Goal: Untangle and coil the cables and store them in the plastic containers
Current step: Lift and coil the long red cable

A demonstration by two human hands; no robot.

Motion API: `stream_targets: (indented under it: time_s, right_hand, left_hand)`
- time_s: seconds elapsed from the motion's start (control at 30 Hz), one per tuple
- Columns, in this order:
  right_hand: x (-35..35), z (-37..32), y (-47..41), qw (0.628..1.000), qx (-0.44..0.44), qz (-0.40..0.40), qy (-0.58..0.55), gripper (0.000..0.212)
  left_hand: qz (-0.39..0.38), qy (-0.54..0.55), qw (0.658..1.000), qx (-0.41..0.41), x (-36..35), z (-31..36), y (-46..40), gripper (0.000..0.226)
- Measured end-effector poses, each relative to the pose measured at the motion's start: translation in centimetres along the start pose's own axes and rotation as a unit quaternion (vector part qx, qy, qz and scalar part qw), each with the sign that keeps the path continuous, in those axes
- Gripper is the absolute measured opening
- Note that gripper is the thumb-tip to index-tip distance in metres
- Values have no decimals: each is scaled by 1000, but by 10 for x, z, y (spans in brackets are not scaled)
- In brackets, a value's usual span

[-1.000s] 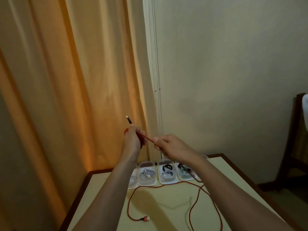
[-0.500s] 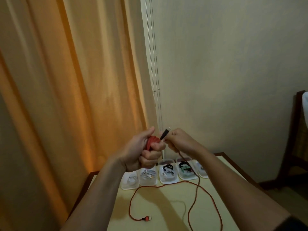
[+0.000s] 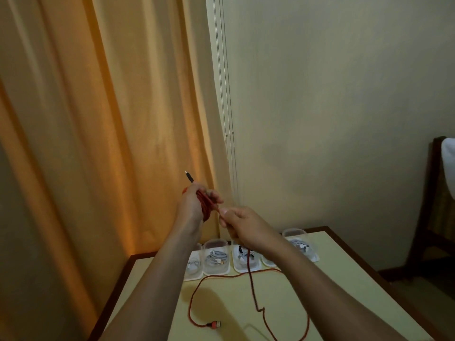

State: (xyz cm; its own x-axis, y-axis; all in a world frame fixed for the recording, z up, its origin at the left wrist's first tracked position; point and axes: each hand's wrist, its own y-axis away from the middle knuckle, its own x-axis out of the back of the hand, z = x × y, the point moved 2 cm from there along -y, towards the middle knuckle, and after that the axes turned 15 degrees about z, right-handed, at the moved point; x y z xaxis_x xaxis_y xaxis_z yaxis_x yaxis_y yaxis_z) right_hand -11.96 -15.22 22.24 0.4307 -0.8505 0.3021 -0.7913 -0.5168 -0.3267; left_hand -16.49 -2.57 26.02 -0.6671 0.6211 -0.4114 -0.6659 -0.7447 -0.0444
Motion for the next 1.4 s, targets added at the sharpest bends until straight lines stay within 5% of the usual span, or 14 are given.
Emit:
stream_targets:
  time_s: [0.23,0.37,0.43,0.53,0.7,0.87,1.03,1.13,1.27,1.33,1.4]
  right_hand:
    - [-5,25,3,991,-57,-36,-113,49]
    - [9,23,-13,996,-54,-2,-69,53]
    - [17,5,-24,999,-20,0,-28,44]
    - [25,-24,-38,998,6,1,62,48]
    - [43,-50,-38,991,8,4,135,46]
    - [29,-35,-22,993,-2,4,114,44]
    - [-5,6,-1,998,-35,-15,-50,47]
    - [-7,22,3,993,-60,-18,-99,47]
    - [-3,37,-3,991,-89,-22,-101,47]
    - [1,38,-10,993,-83,-21,-84,48]
    - [8,29,-19,996,-57,-22,-60,48]
  left_hand:
    - [-221,93,968,71,7,18,17,34]
    - [-441,30,864,241,9,17,31,33]
    - [-491,-13,818,299,11,9,34,32]
    - [-485,-139,811,296,14,-1,31,44]
    - [-315,-361,854,201,23,-5,21,65]
    - [-117,-203,971,55,14,-3,10,61]
    - [17,-18,1000,-18,-2,0,8,39]
    - [-22,105,994,5,3,6,9,36]
    - [-168,124,977,40,10,18,14,39]
    - [-299,80,943,125,9,20,22,38]
    - [-432,26,868,242,9,16,32,36]
